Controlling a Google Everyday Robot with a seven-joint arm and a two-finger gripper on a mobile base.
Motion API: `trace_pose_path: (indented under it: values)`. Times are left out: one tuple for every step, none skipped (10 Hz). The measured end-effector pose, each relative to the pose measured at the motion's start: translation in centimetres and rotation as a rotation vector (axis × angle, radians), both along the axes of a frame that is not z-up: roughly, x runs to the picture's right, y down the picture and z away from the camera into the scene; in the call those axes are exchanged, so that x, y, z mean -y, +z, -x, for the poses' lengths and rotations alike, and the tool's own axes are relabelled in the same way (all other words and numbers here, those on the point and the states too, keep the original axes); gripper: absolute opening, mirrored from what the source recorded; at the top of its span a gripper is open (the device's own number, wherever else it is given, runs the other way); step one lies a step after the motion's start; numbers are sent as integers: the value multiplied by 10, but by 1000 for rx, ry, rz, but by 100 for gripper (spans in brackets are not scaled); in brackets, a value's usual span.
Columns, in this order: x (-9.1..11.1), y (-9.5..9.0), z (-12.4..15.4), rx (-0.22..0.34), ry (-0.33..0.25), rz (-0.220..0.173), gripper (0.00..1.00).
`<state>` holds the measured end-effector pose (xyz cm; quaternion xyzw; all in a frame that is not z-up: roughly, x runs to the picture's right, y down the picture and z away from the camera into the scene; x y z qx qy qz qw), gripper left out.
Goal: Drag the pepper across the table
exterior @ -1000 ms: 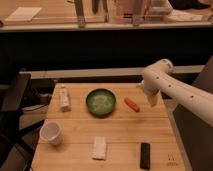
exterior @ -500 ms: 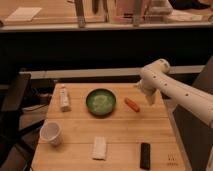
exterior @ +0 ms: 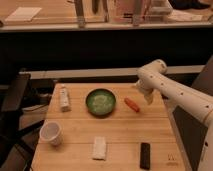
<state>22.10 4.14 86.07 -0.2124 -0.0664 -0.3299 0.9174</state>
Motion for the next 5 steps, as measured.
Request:
trace_pose_path:
  values:
    - [0, 3, 2, 5, -9, 1, 80]
    - [-1, 6, 3, 10, -18, 3, 80]
    - [-2, 10, 6, 19, -32, 6, 80]
    - [-4, 16, 9, 28, -47, 7, 80]
    - [-6, 19, 12, 34, -56, 9, 80]
